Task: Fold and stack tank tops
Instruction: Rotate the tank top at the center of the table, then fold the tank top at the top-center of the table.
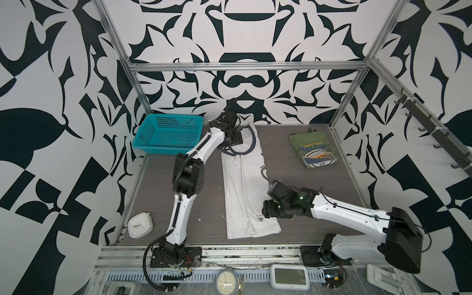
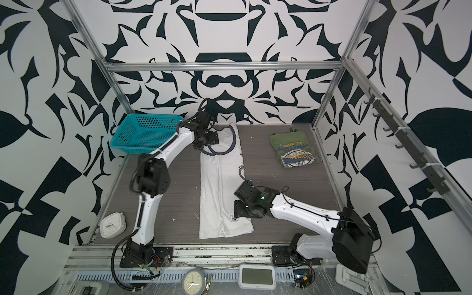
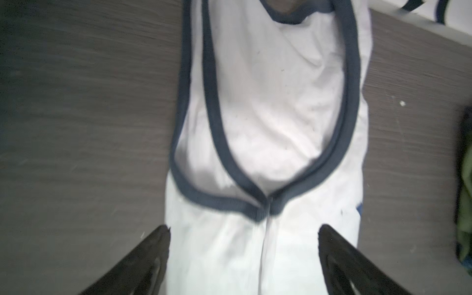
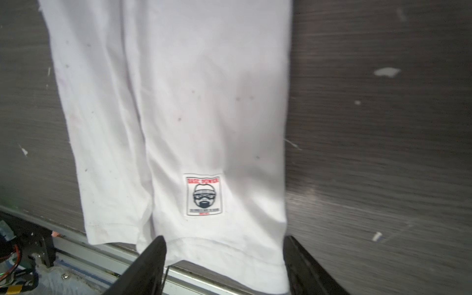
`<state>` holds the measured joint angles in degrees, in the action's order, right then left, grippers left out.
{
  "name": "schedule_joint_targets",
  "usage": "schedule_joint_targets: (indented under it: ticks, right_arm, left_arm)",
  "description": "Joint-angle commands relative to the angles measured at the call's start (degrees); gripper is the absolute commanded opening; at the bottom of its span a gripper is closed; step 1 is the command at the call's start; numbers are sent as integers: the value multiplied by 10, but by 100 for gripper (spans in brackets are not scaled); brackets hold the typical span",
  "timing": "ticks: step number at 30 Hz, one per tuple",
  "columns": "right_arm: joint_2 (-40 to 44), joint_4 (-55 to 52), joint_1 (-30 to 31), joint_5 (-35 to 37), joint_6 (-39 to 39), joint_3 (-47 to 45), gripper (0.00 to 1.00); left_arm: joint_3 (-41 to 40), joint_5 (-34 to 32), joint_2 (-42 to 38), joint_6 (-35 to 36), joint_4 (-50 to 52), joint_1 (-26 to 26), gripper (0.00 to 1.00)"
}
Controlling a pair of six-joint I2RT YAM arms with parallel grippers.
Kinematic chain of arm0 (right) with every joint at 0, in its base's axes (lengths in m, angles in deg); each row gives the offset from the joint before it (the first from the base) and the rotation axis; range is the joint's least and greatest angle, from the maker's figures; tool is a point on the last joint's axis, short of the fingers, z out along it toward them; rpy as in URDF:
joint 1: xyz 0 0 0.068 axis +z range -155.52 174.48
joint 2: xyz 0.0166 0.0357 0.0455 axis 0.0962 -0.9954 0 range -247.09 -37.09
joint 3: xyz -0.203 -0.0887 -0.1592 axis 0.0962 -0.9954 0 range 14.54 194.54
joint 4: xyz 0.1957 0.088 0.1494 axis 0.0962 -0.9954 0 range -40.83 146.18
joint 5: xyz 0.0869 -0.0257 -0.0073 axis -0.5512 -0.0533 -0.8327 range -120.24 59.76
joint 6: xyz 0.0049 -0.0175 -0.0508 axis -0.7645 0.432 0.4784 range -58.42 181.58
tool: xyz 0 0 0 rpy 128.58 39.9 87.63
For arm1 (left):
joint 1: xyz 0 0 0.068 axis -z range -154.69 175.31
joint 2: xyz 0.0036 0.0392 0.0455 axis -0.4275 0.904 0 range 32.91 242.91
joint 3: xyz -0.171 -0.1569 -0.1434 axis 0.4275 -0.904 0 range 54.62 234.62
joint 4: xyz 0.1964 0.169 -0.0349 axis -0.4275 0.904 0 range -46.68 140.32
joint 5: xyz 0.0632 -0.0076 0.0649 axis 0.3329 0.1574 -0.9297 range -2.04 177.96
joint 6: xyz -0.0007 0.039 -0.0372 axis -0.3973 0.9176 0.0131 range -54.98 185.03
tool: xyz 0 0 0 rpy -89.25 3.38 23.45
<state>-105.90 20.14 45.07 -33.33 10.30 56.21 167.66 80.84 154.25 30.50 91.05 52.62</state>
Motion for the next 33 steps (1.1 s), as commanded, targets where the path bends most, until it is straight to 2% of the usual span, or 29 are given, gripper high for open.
schedule_joint_targets:
  ticks: [1, 4, 7, 9, 10, 12, 16, 22, 29, 33]
  right_arm:
    - [26, -42, -44, -43, 19, -42, 71]
    - [45, -43, -72, -78, 36, -62, 66]
    - [55, -38, -74, -105, 38, -78, 62]
    - [62, -34, -74, -117, 29, -94, 59]
    - [67, -34, -73, -116, 23, -100, 56]
    - [78, -26, -72, -126, 17, -114, 54]
    - [102, -8, -70, -135, 3, -135, 51]
    - [89, 36, -59, -153, -12, -147, 49]
    - [50, 69, -31, -153, -25, -145, 47]
    - [41, 77, -12, -141, -38, -144, 30]
  left_arm:
    - [-184, -19, -149, -55, -8, 26, 92]
    - [-348, -28, -256, -94, -27, 65, 89]
    - [-482, -6, -345, -150, -20, 109, 87]
    - [-548, 17, -397, -193, -17, 143, 86]
    - [-583, 16, -422, -222, -15, 167, 81]
    - [-622, 19, -451, -275, 6, 216, 79]
    - [-665, 27, -476, -388, 9, 327, 76]
    - [-675, 36, -456, -459, 26, 411, 70]
    - [-693, 67, -404, -460, -33, 431, 60]
    - [-696, 69, -381, -451, -49, 430, 55]
